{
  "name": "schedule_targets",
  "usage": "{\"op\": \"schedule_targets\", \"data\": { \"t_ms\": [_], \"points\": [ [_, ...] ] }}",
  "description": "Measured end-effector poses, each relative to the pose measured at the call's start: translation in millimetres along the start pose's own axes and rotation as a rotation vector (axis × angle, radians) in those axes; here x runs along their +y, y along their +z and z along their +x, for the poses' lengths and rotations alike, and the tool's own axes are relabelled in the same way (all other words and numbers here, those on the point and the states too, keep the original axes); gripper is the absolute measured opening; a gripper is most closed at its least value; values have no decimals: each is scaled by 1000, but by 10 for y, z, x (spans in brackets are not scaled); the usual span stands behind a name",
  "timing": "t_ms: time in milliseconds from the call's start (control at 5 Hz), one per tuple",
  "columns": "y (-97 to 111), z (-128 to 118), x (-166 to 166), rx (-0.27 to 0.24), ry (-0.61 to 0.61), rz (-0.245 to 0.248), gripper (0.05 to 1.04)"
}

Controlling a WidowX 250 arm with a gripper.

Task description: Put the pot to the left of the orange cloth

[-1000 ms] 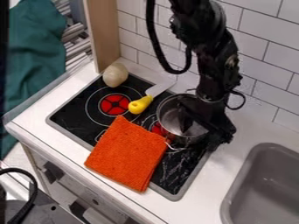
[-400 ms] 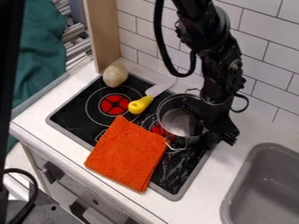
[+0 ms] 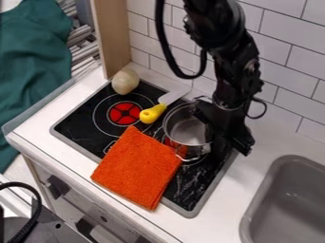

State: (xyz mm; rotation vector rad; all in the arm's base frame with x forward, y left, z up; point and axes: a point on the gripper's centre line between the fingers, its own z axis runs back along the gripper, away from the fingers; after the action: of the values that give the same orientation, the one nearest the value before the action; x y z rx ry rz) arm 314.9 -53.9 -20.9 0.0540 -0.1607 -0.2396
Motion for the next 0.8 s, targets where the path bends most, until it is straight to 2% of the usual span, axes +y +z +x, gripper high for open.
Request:
{"op": "schedule_targets", "data": {
  "t_ms": [200,400,600,800],
  "points": [
    [374,-19,-11,-94,-33,2,56],
    [702,-161,170,-149,32,13,56],
    [699,-419,641,-106,235,28,56],
    [521,-651,1042,-30,300,46,56]
  ]
}}
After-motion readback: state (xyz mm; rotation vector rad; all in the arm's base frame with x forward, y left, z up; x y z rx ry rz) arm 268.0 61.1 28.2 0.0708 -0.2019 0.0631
